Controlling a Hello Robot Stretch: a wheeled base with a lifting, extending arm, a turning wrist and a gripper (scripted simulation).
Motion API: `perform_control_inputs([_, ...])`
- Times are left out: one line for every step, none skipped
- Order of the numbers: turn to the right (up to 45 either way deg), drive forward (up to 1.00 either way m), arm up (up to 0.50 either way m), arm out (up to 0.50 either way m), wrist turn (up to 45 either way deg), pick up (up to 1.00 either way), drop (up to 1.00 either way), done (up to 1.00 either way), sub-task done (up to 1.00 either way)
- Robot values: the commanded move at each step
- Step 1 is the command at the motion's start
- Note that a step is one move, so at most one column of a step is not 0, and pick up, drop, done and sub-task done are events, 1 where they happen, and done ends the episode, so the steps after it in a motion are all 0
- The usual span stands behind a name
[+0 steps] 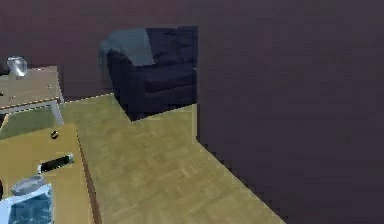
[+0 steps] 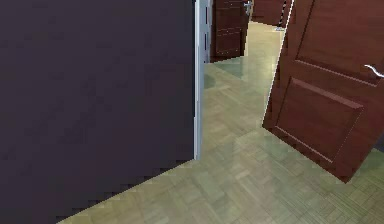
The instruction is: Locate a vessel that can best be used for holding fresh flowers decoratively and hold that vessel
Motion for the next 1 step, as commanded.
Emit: perform_control_inputs([6.0,0.00,0.00,0.00,0.0,0.00,0.00,0.00,0.00])
